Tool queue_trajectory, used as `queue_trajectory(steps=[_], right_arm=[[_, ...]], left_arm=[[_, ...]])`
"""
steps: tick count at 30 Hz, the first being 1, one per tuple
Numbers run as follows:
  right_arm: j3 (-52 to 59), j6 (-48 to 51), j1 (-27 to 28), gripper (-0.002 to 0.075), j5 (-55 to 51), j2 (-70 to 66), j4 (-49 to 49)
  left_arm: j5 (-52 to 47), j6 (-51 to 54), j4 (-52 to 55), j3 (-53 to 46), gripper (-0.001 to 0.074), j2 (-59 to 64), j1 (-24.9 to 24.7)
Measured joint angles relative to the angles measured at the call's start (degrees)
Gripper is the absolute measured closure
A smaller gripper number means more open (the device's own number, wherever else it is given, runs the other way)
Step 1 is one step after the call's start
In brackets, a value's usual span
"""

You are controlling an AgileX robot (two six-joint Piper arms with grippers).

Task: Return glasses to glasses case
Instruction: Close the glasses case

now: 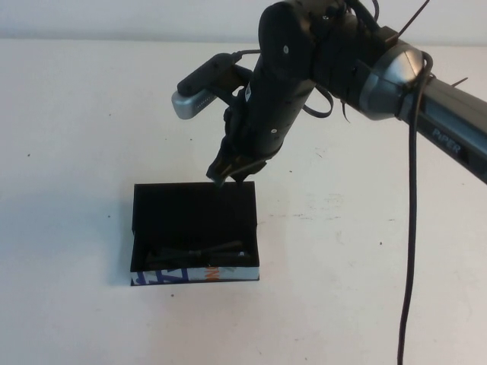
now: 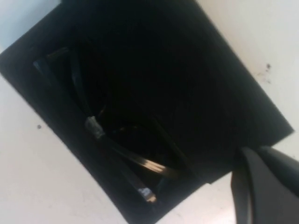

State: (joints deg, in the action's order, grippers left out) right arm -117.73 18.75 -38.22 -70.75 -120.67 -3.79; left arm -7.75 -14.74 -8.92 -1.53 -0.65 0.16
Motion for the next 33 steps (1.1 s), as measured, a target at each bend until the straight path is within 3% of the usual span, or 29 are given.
queue_trajectory(steps=[5,10,15,19,24,33], right_arm=[[0.00,-2.05,2.09,0.0737,0.00,0.00,-0.47],[0.00,-2.54,4.55,0.0737,-0.14,0.00,-5.48],[0.00,-2.54,5.90,0.0737,-0.14,0.00,-8.76],[0.00,-2.54,6.27,0.0737,-0.14,-0.20,-9.38],[0.00,-2.66,7.45,0.0737,-0.14,-0.46,-10.59],[0.00,-2.66,11.04,0.0737,1.74,-2.83,-18.80]], left_arm=[[2.37,-4.24,-3.19,0.42,0.0738,0.00,0.00],[-10.02,-4.63,-4.97,8.26,0.0738,6.93,-2.53],[-22.19,1.17,-5.30,19.53,0.0738,23.40,-8.74],[-29.55,10.90,-10.21,27.05,0.0738,37.69,-13.17],[-37.27,29.16,-22.37,33.42,0.0738,53.13,-14.22],[-33.08,61.00,-46.35,34.97,0.0738,77.64,-14.27]])
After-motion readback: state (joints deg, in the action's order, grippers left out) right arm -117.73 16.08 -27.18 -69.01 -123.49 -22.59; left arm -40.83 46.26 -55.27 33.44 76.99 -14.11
